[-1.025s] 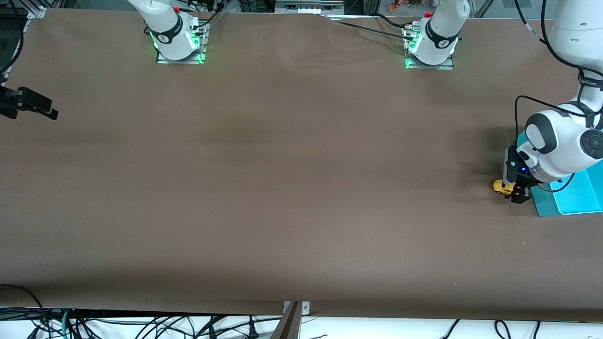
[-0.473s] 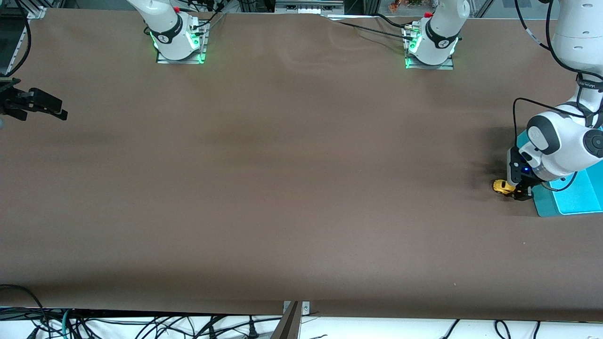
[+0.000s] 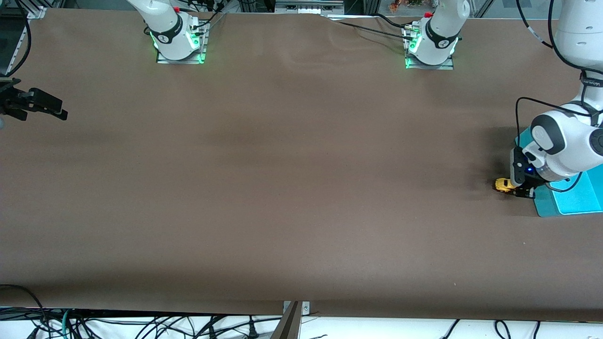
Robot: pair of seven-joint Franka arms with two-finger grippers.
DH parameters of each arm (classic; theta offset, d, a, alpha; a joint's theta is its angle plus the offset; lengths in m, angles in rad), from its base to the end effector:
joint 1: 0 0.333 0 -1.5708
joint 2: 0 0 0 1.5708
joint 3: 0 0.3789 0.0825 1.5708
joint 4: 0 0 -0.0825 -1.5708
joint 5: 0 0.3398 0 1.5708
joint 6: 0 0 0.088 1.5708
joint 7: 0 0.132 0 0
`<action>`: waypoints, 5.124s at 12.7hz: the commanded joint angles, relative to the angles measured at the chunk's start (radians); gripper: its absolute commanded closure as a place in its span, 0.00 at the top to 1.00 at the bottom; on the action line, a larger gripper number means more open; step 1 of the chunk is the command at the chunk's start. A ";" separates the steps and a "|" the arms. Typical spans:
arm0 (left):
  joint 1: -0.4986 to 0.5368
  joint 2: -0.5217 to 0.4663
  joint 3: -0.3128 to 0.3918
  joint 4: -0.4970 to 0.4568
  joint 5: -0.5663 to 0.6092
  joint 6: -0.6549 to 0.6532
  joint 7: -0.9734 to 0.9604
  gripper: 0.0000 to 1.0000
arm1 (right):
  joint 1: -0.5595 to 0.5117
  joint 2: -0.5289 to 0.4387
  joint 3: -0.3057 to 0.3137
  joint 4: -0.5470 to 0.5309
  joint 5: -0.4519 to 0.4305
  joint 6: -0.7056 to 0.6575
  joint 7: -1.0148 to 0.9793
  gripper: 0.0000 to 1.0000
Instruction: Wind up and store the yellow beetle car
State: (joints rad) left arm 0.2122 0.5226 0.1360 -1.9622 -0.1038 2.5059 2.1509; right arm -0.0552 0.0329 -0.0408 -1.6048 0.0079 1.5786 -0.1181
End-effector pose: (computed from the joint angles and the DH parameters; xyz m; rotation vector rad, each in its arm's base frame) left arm 0.5897 0.2055 0.2739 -2.0091 2.3787 -0.0067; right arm 0.5173 -0.0484 0.6316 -3.1273 -0.0341 0.0908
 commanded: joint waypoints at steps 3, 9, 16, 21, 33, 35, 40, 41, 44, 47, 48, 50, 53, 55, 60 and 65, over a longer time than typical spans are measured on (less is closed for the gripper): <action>0.077 -0.093 -0.004 0.126 -0.022 -0.302 0.032 0.05 | 0.005 -0.018 0.003 -0.014 -0.006 -0.006 0.014 1.00; 0.237 -0.110 -0.004 0.194 0.004 -0.392 0.147 0.06 | 0.005 -0.016 0.001 -0.012 -0.009 -0.002 0.011 1.00; 0.343 0.042 -0.003 0.192 0.004 -0.228 0.175 0.06 | 0.003 -0.013 -0.002 -0.011 -0.011 0.008 0.011 1.00; 0.334 0.126 -0.003 0.192 0.001 -0.130 0.146 0.10 | 0.003 -0.015 -0.002 -0.007 -0.016 0.009 0.011 1.00; 0.294 -0.019 -0.004 0.189 0.006 -0.269 -0.004 1.00 | 0.001 -0.013 -0.002 -0.007 -0.012 0.008 0.011 1.00; 0.247 -0.076 -0.004 0.192 0.004 -0.347 -0.122 1.00 | 0.001 -0.013 -0.002 -0.007 -0.011 0.006 0.009 1.00; 0.132 -0.220 -0.009 0.194 -0.013 -0.420 -0.453 1.00 | 0.001 -0.013 -0.005 -0.007 -0.009 0.004 0.011 1.00; 0.101 -0.246 -0.009 0.198 -0.013 -0.455 -0.545 1.00 | 0.001 -0.013 -0.005 -0.007 -0.009 0.005 0.011 1.00; 0.036 -0.266 -0.033 0.288 -0.013 -0.594 -0.860 1.00 | 0.001 -0.013 -0.007 -0.007 -0.009 0.003 0.009 1.00; -0.020 -0.273 -0.058 0.373 -0.013 -0.671 -1.133 1.00 | 0.001 -0.013 -0.007 -0.007 -0.009 0.004 0.009 1.00; -0.042 -0.274 -0.058 0.394 -0.013 -0.688 -1.216 1.00 | 0.001 -0.013 -0.007 -0.007 -0.011 0.006 0.009 1.00; -0.072 -0.302 -0.059 0.402 -0.011 -0.690 -1.380 1.00 | 0.000 -0.013 -0.008 -0.007 -0.011 0.006 0.009 1.00; -0.099 -0.325 -0.059 0.402 -0.011 -0.712 -1.566 1.00 | 0.000 -0.013 -0.008 -0.007 -0.011 0.003 0.011 1.00; -0.105 -0.337 -0.093 0.402 -0.011 -0.736 -1.719 1.00 | -0.003 -0.011 -0.008 -0.007 -0.009 0.006 0.008 1.00; -0.136 -0.375 -0.156 0.401 0.004 -0.815 -2.033 1.00 | -0.005 -0.008 -0.011 -0.007 -0.009 0.001 0.003 1.00; -0.132 -0.401 -0.151 0.384 0.006 -0.889 -2.036 1.00 | -0.005 -0.008 -0.011 -0.007 -0.009 0.000 0.008 1.00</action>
State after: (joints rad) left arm 0.0790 0.1447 -0.0160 -1.5636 -0.1046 1.6390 0.1267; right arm -0.0577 0.0333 -0.0527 -1.6064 0.0025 1.5831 -0.1181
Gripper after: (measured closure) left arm 0.000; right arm 0.000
